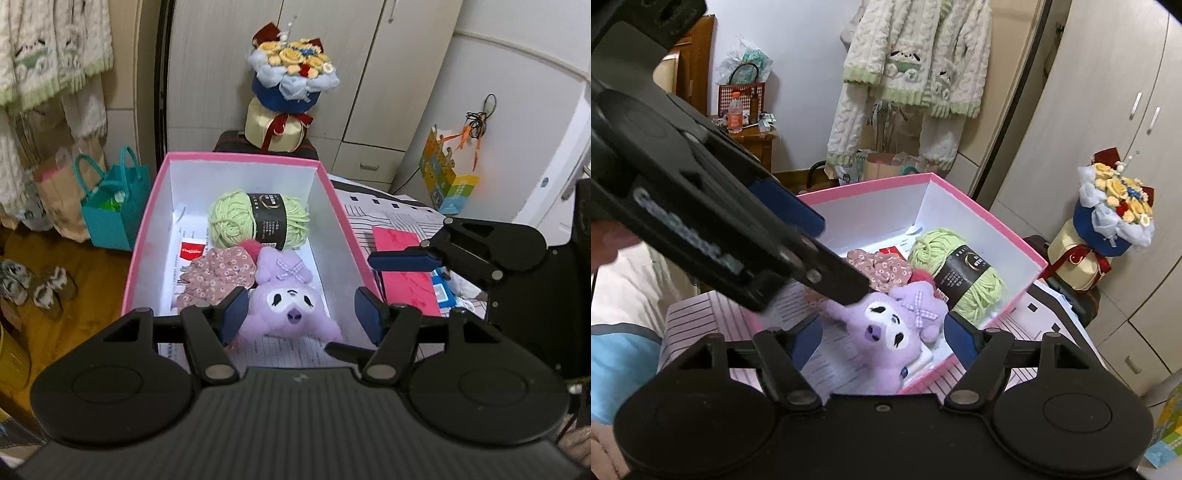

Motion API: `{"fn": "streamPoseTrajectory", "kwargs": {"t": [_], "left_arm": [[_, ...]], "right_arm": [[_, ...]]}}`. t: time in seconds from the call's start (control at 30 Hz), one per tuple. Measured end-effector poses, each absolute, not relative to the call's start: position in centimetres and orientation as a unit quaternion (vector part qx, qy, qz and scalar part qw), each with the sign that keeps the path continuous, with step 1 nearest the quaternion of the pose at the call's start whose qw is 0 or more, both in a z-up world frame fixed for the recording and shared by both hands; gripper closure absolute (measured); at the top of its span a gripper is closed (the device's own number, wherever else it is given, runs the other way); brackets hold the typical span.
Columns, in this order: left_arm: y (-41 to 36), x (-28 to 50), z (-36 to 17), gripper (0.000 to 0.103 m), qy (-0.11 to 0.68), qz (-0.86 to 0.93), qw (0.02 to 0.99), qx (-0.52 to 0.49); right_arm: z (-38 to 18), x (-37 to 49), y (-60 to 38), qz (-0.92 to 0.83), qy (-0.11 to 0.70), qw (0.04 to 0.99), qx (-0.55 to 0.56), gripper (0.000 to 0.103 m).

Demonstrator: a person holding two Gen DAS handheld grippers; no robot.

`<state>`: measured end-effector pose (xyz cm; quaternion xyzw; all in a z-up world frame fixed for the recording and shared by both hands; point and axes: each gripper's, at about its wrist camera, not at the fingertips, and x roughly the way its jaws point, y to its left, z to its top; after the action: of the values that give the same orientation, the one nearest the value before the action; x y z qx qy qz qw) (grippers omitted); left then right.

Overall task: Organize soft objects
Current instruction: 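Carry the purple plush into the pink box and open both tools, then withdraw both tools from the box toward the white owl plush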

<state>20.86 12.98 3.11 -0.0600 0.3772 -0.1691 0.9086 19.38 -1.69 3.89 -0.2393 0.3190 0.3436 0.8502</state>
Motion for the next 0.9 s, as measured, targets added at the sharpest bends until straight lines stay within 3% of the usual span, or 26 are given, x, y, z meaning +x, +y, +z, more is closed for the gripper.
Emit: {"fn": "streamPoseTrajectory", "kwargs": {"t": [0.43,0.9], "left_arm": [[12.3,12.5,7.5,0.037,0.326,-0.196,0.925,-0.014],[9.2,6.2,8.4,0.021,0.298,-0.232,0.925,0.043]], "right_arm": [[7.4,13.9,-5.2,0.331,0.301,0.867,-0.219,0.020],[8.9,8.9,-11.3,0.302,0.300,0.888,-0.174,0.019]]}}
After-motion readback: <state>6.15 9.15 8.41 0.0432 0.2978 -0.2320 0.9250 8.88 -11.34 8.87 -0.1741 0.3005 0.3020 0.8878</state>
